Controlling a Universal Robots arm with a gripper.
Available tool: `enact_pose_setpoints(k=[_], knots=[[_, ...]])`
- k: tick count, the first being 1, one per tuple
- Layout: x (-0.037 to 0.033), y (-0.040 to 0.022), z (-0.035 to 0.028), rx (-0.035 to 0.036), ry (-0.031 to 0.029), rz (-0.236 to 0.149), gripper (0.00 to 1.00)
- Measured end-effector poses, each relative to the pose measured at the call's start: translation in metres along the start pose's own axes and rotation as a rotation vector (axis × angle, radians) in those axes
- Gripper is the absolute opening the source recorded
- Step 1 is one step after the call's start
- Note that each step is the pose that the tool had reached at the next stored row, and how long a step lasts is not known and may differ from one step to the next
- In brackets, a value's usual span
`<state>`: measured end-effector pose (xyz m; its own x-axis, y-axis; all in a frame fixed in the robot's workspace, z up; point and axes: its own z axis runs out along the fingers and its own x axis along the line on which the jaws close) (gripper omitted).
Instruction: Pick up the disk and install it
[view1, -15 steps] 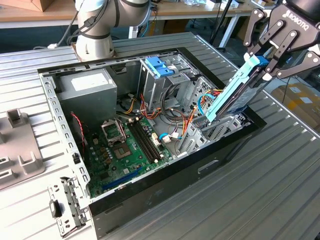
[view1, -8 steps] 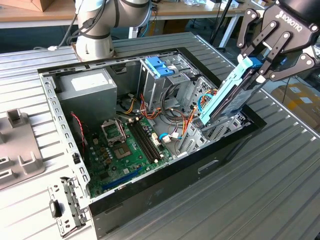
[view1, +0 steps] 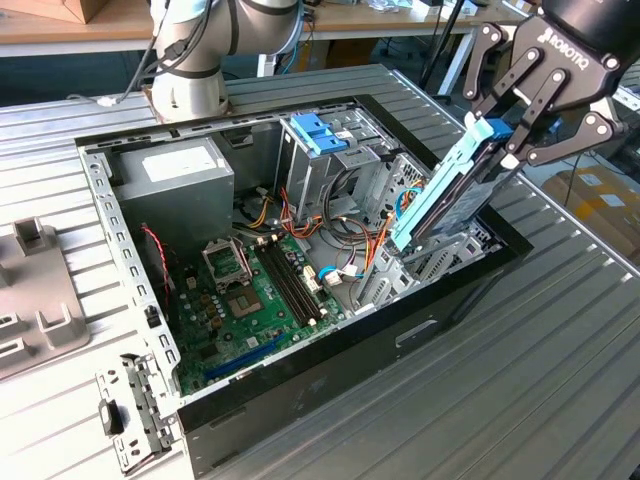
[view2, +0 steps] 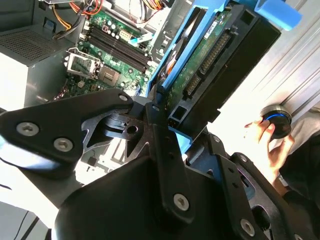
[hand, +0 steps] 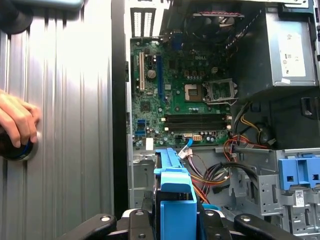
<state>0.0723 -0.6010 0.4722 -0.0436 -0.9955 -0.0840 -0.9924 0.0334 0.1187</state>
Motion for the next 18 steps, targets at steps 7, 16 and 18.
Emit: enact_pose_setpoints(k=[7,16,18], knots=[[-0.0045,-0.0055,0.0065,-0.0023,0.0039,-0.027,0.37],[-0.0074,-0.0133,0.0148,-0.0029,0.0045,-0.033,0.37],[-0.0079,-0.0157,0.0168,-0.0031,0.0045,-0.033,0.37]])
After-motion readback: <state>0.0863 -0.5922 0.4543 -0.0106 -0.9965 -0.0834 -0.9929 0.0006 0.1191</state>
